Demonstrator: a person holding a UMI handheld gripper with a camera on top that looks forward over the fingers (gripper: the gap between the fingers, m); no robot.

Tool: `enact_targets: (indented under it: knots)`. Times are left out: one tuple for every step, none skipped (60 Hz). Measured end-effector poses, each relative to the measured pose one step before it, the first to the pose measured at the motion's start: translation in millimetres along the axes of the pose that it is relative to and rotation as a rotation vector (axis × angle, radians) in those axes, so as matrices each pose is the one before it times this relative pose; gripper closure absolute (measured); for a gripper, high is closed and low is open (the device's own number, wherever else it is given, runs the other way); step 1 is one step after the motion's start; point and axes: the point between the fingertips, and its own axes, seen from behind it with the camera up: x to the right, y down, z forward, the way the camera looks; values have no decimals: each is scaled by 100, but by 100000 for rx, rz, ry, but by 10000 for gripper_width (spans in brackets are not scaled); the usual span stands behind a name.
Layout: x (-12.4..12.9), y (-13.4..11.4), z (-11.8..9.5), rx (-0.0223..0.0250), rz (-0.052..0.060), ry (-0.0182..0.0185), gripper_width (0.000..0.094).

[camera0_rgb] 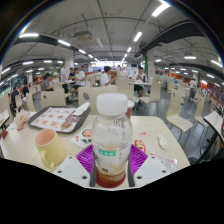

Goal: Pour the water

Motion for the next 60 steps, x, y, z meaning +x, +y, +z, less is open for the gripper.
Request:
enact_targets:
  knots:
    - [94, -360, -223, 3008, 311, -137, 504]
    - [93, 66, -141, 501, -55, 6, 508]
    - [-152, 145, 806, -346, -163, 64, 505]
    - [-18, -89, -7, 964, -272, -72, 503]
    - [-55, 191, -174, 10, -364, 98, 497]
    - [-117, -204, -395, 221, 168, 215, 479]
    - [-31, -68, -128, 644, 279, 134, 474]
    - [49, 71, -152, -114, 342, 104, 471]
    - [13, -36, -77, 345, 281, 17, 471]
    - [50, 23, -75, -125, 119, -11, 454]
    - [-109, 82, 819, -99, -99, -75, 444]
    - [-29, -29, -11, -324, -201, -81, 431]
    - [-16, 22, -99, -687, -203, -23, 410]
    - [49, 8, -103, -717, -61, -1, 398]
    - [21, 17, -171, -923, 89, 45, 382]
    - [51, 119, -179, -1218, 286, 222, 364]
    - [137, 278, 100, -1241, 253, 378, 333]
    - [-16, -22, -585, -1417, 390, 330, 288]
    - [-8, 85, -228, -1236, 370, 228, 226]
    - [-286, 233, 180, -680, 342, 30, 162]
    - [-105, 65, -378, -1017, 314, -51, 83]
    - [-39, 18, -380, -876, 304, 224, 75]
    - [-91, 66, -466, -897, 120, 103, 95]
    - [-7, -19, -518, -660, 124, 534, 104]
    - [-14, -17, -529, -514, -16, 696, 98]
    - [48, 42, -174, -593, -20, 779, 91]
    - [-15, -68, -945, -740, 37, 777, 83]
    - [-30, 69, -627, -827, -35, 847, 83]
    - [-54, 64, -706, -849, 32, 718, 92]
    - [-177, 63, -701, -711, 151, 343, 88]
    - [-168, 37, -721, -565, 313, 339, 84]
    - [-145, 94, -732, -667, 386, 441, 89]
    - [-97, 132, -789, -894, 488, 582, 89]
    - [-55, 208, -343, -1028, 440, 660, 88]
    - [-71, 146, -1262, -893, 523, 746, 88]
    - [-106, 200, -905, -951, 503, 725, 86]
    - [-112, 218, -875, -955, 400, 695, 85]
    - [-145, 278, -885, -985, 332, 604, 85]
    - [-150, 268, -851, -891, 268, 482, 86]
    - [-167, 241, -828, -775, 209, 411, 87]
    - [-197, 247, -493, -805, 212, 425, 87]
    - [-297, 203, -823, -771, 191, 457, 87]
    - [-219, 218, -736, -526, 293, 263, 85]
    - [-130, 197, -726, -99, 320, 30, 88]
    - [-225, 110, -721, -123, 376, 76, 87]
    - [-181, 107, -664, -115, 318, 181, 85]
    - [-137, 156, -619, -219, 187, 326, 87]
    - [-116, 157, -630, -237, 107, 397, 87]
    - [-182, 119, -515, -142, 47, 191, 84]
    - [-160, 98, -518, -43, 77, 246, 86]
    - [-258, -53, -466, -67, 43, 424, 85]
    - [-125, 133, -508, 44, 68, 364, 85]
    - [-131, 97, -412, 151, 2, 134, 88]
    - [-149, 72, -370, 67, -139, -15, 86]
    - [-146, 89, -352, -41, -219, -11, 87]
    - [-143, 60, -332, 22, -256, -42, 86]
    - [-179, 18, -285, 131, -290, -72, 85]
    - [-144, 0, -260, 203, -289, -70, 84]
    - [-107, 41, -237, 142, -254, -24, 84]
    - [-104, 26, -200, 92, -262, 51, 85]
